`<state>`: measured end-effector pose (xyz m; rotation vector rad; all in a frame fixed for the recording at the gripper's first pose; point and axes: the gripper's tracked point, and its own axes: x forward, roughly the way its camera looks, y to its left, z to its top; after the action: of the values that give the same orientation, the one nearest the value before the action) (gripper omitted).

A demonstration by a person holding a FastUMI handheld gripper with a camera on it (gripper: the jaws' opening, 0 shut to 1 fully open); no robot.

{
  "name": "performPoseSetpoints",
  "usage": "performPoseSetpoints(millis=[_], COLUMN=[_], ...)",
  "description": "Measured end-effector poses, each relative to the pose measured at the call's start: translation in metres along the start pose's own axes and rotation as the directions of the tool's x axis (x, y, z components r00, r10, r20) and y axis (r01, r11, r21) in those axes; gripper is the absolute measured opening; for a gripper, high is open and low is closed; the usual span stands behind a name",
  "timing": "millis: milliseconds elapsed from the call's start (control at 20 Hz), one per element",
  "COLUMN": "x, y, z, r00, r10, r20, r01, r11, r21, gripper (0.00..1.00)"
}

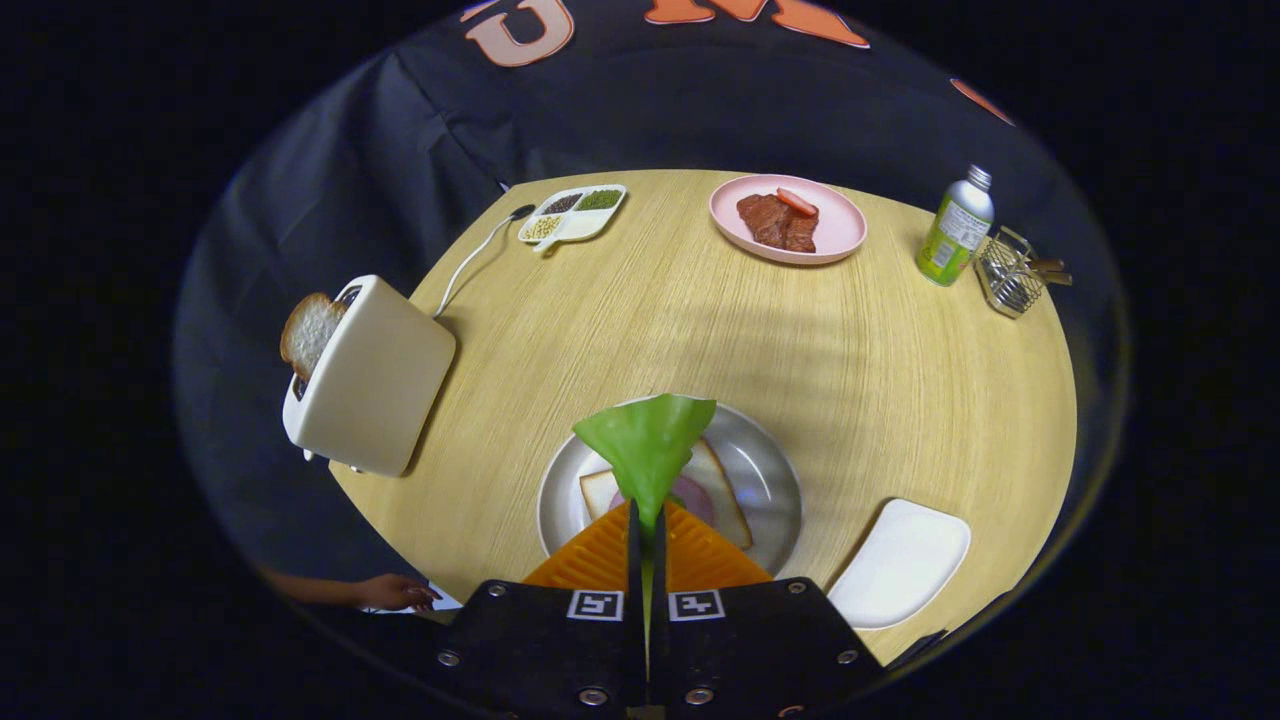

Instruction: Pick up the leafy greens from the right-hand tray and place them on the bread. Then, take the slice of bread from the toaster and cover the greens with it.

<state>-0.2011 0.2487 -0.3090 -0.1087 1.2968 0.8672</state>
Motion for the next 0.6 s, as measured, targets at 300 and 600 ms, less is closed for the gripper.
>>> performPoseSetpoints(millis=[300,600], x=[0.025,0.032], y=[-0.009,-0.01], z=[-0.001,-0.007], r00=[0.995,0.994], r10=[-0.096,-0.106], r20=[-0.018,-0.017], r01=[0.094,0.104], r11=[0.991,0.991], r21=[-0.09,-0.089], gripper=[0.04,0.21])
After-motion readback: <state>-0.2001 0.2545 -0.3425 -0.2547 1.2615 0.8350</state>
